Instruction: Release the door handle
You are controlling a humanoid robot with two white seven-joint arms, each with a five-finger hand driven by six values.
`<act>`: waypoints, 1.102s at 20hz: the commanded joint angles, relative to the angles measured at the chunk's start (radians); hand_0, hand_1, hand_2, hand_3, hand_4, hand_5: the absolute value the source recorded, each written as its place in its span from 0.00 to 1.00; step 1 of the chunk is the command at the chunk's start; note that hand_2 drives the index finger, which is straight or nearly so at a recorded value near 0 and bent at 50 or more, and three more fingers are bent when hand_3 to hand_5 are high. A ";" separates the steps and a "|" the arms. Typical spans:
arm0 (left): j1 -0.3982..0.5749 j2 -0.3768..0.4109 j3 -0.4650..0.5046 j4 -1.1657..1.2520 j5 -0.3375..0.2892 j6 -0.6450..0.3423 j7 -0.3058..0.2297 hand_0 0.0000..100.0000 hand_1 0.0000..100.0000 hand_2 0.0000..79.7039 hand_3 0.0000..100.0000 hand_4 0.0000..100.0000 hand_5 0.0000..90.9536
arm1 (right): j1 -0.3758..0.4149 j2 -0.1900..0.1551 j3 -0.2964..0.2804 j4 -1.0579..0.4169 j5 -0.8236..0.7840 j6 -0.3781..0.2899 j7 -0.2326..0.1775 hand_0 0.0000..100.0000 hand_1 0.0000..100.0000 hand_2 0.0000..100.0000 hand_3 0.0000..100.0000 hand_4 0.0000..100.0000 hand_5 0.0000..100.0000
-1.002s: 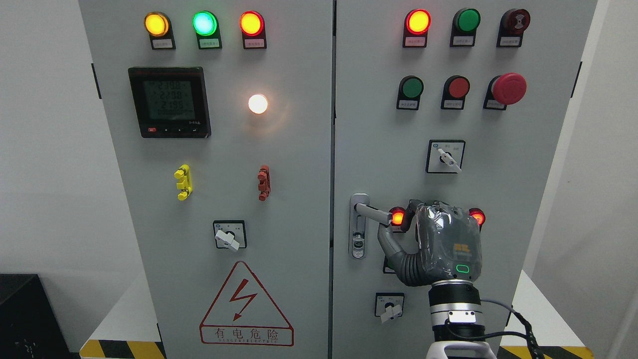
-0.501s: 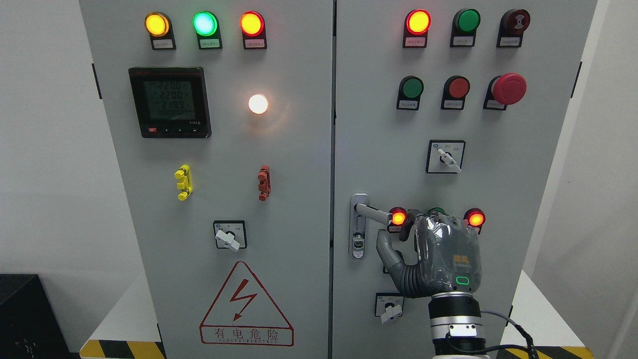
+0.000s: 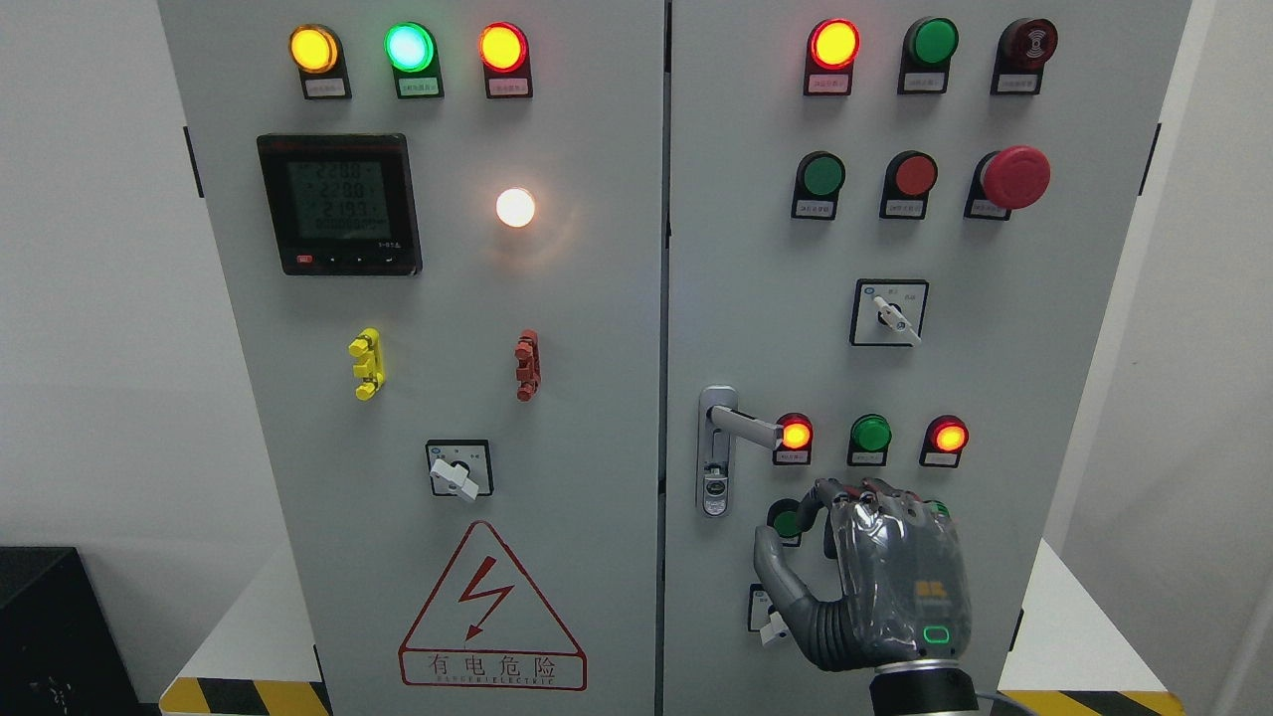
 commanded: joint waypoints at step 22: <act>0.000 0.001 0.000 0.000 0.000 0.000 -0.001 0.00 0.00 0.05 0.10 0.00 0.00 | 0.040 0.000 -0.231 -0.119 -0.172 -0.170 -0.155 0.43 0.26 0.00 0.00 0.00 0.00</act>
